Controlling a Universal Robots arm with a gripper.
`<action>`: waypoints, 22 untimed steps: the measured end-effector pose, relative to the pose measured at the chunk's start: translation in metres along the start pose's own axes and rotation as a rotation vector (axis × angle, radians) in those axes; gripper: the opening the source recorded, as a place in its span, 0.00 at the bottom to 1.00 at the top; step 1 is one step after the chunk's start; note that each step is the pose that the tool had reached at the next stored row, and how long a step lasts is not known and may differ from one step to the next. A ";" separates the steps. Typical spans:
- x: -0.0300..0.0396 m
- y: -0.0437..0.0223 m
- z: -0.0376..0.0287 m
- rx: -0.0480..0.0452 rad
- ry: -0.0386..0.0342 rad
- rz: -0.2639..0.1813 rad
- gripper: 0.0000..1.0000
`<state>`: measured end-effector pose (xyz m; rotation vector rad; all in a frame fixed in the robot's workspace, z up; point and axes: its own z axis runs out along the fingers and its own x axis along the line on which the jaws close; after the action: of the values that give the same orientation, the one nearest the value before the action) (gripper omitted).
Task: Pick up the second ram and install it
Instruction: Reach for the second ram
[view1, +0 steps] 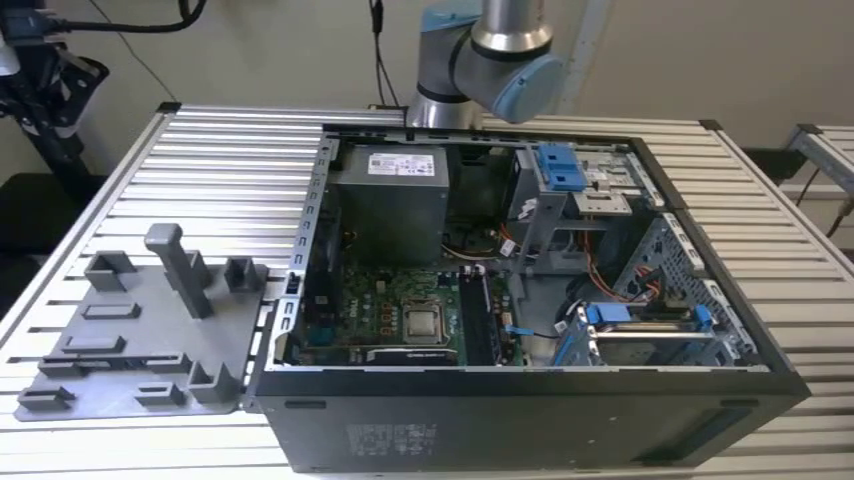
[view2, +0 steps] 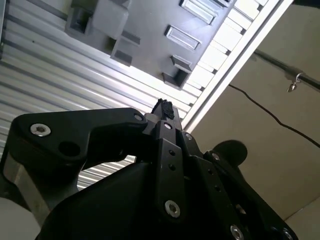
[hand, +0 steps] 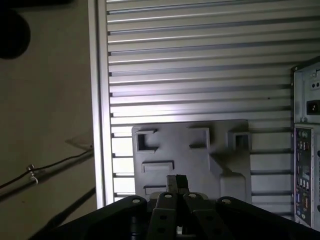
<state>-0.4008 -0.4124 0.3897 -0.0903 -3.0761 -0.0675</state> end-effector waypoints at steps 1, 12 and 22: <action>0.0000 -0.0011 0.0000 0.0000 0.0000 0.000 0.11; 0.0003 -0.0130 0.0004 0.0000 0.0000 0.000 0.11; 0.0003 -0.0237 0.0011 0.0000 0.0000 0.000 0.11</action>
<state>-0.4025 -0.4360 0.3876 -0.0903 -3.0761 -0.0676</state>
